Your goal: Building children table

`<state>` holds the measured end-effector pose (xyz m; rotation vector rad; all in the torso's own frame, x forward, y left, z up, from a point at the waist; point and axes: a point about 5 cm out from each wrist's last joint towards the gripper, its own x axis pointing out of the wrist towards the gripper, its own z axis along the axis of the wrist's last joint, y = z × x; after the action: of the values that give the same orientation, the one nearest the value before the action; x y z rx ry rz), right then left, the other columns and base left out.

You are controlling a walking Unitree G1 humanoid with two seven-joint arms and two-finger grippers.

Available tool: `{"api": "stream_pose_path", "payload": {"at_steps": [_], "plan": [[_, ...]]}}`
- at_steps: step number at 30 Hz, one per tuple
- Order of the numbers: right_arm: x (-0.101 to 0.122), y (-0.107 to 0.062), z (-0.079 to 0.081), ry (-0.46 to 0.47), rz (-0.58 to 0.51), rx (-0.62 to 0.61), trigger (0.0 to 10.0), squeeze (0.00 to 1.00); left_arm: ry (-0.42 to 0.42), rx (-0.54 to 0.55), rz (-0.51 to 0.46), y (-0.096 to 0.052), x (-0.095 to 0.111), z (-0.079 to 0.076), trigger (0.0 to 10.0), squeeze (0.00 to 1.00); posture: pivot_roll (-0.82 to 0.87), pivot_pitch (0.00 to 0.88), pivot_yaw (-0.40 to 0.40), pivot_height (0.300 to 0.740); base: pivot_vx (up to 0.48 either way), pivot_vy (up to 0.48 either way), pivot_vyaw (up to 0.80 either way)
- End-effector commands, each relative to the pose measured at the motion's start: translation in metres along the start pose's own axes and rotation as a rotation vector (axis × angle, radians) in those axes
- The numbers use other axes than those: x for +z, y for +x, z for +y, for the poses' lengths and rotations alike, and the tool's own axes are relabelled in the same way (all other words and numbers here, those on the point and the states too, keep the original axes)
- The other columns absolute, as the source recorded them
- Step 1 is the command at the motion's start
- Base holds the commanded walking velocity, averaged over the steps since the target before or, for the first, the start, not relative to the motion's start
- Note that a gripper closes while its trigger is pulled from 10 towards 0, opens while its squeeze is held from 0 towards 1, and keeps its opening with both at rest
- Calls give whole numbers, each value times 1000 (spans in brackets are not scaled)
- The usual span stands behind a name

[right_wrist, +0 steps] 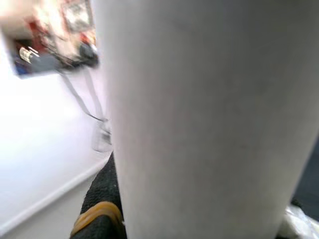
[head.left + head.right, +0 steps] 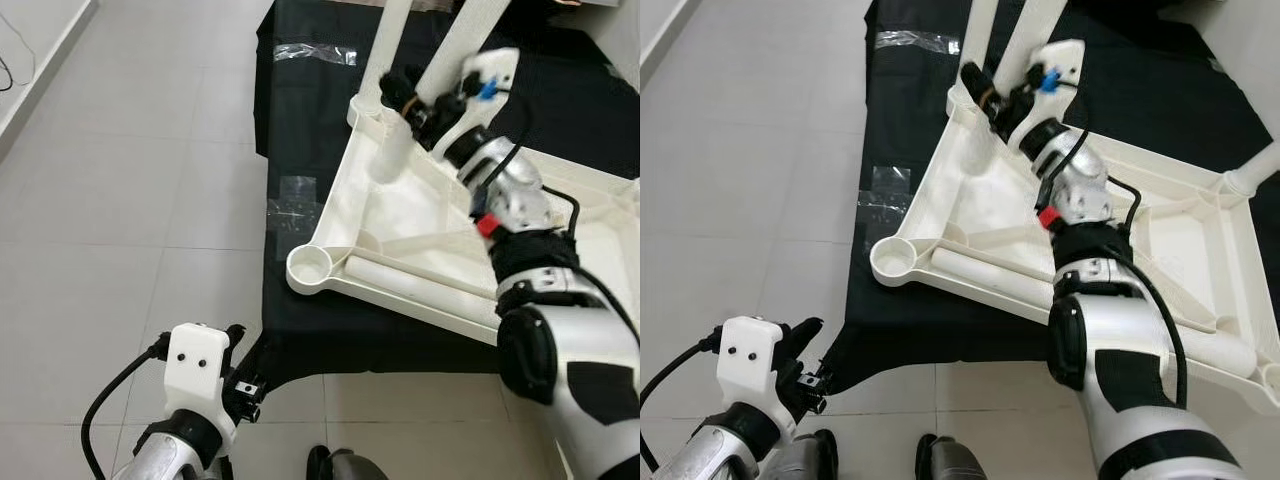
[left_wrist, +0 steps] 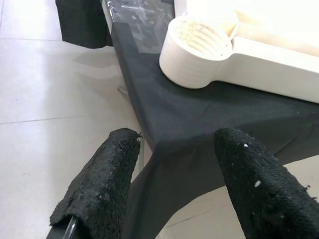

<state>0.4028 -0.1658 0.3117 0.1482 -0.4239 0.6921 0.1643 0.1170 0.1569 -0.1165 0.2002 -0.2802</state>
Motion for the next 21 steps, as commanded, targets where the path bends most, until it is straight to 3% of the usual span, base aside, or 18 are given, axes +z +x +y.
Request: {"api": "stream_pose_path", "payload": {"at_steps": [1, 2, 4, 5, 6, 8, 11, 14, 21], "plan": [[2, 2, 3, 41, 1, 59, 10000, 0, -14, -2, 27, -1, -5, -1, 10000, 0, 110, 242, -138, 740, 0, 0, 0], [0, 2, 5, 57, 17, 96, 10000, 0, -13, -2, 27, -1, -5, -1, 10000, 0, 110, 242, -138, 740, 0, 0, 0], [-2, 1, 13, 202, 63, 272, 10000, 0, -10, -3, 25, -1, -5, 0, 10000, 0, 108, 244, -141, 740, 0, 0, 0], [-2, 1, 13, 202, 63, 272, 10000, 0, -10, -3, 25, -1, -5, 0, 10000, 0, 108, 244, -141, 740, 0, 0, 0], [-4, 0, 19, 254, 83, 380, 10000, 0, -10, -3, 23, -1, -4, 0, 10000, 0, 107, 246, -139, 740, 0, 0, 0], [-5, -1, 23, 286, 93, 450, 10000, 0, -9, -3, 22, -1, -4, 0, 10000, 0, 107, 246, -139, 740, 0, 0, 0], [-6, -1, 27, 288, 101, 504, 10000, 0, -6, -5, 19, -2, -4, 0, 10000, 0, 111, 246, -141, 740, 0, 0, 0], [-12, 1, 48, 293, 113, 759, 10000, 0, -4, -41, 8, -6, 0, -4, 10000, 0, 118, 252, -140, 740, 0, 0, 0], [-27, 8, 75, 245, 168, 935, 10000, 0, -1, -51, 12, -9, -1, -6, 10000, 0, 132, 261, -142, 740, 0, 0, 0]]}}
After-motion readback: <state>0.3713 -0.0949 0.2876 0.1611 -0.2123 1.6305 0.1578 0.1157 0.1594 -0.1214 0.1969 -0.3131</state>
